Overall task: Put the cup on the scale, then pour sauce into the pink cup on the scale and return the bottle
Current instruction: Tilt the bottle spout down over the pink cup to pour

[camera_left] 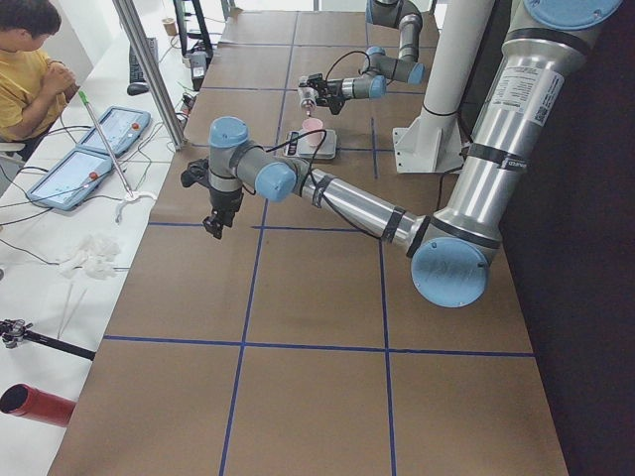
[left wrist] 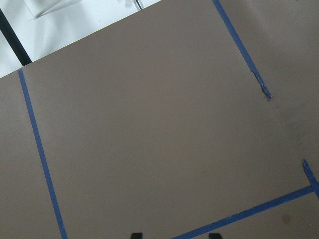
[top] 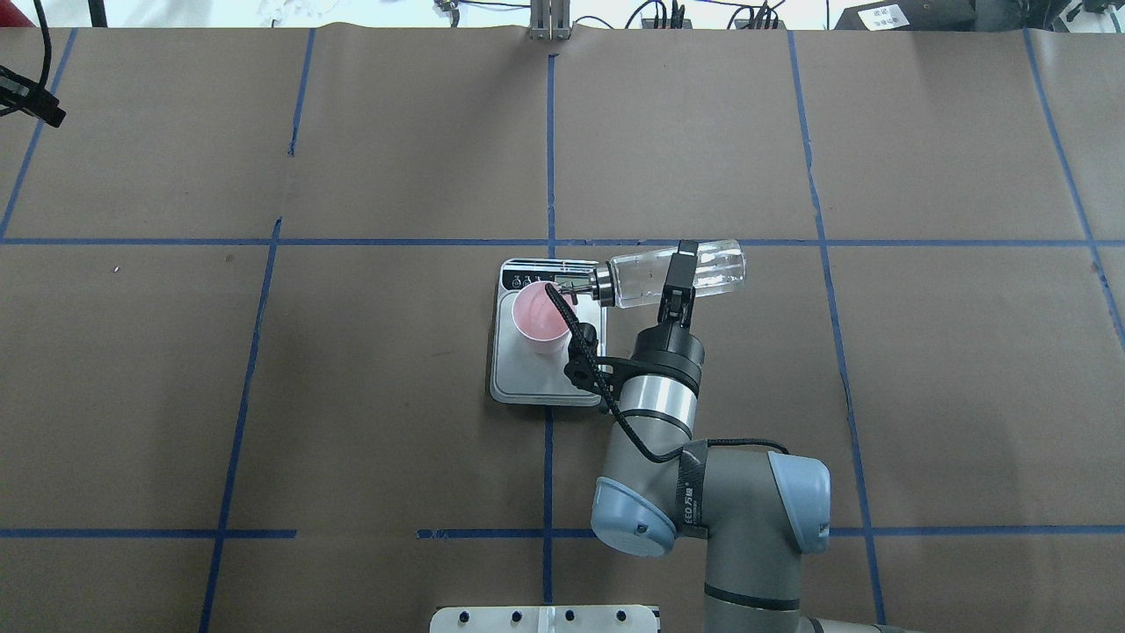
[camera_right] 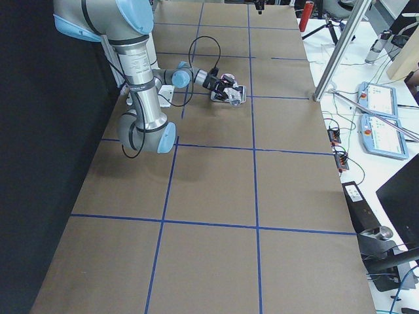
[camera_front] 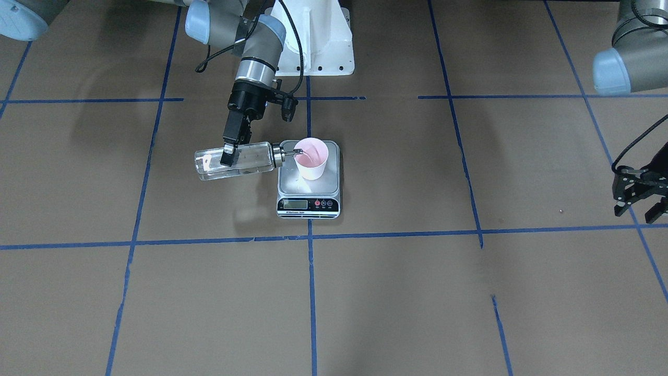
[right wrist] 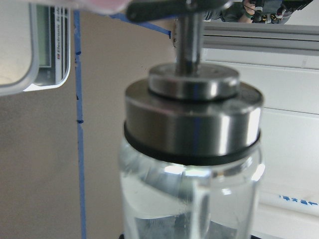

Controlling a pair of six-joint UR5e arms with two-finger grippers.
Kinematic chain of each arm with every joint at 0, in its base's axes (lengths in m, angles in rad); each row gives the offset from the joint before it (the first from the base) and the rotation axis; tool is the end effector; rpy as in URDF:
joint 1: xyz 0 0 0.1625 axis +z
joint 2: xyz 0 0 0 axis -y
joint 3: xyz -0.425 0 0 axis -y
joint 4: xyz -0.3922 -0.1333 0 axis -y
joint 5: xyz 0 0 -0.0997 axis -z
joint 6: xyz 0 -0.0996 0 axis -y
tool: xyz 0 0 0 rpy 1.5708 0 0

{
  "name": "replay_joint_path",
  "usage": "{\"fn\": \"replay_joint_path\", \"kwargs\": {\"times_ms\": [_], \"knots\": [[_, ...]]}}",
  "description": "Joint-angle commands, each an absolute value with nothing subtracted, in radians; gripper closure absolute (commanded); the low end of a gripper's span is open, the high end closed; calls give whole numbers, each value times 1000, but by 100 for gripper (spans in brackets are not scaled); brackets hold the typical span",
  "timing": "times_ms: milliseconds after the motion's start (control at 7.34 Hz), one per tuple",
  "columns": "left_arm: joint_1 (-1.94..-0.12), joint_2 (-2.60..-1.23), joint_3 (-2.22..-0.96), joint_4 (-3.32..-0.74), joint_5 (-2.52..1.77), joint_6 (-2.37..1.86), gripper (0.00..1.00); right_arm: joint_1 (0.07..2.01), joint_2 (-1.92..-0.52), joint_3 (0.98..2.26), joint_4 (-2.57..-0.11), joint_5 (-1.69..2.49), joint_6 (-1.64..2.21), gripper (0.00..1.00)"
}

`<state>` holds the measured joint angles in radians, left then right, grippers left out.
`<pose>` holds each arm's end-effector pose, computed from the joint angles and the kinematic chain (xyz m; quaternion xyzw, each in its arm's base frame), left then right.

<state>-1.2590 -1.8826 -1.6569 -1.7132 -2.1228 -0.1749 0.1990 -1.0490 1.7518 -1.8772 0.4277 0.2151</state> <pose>0.1134 -0.6160 0.4365 0.1859 0.3168 0.1360 0.9201 -0.5625 -0.3419 0.2771 0.4942 0.2539 -0.3616 0.7487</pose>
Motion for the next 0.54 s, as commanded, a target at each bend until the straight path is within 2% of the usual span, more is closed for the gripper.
{"fn": "replay_joint_path", "kwargs": {"times_ms": [0,409], "knots": [[-1259,-1882,-1657,-1713,-2125,-175,45,199,-1046,1753,-1916,410,199,100],[-1258,-1882,-1657,-1713,-2125,-175,45,210,-1046,1758,-1921,385,125,100]]}}
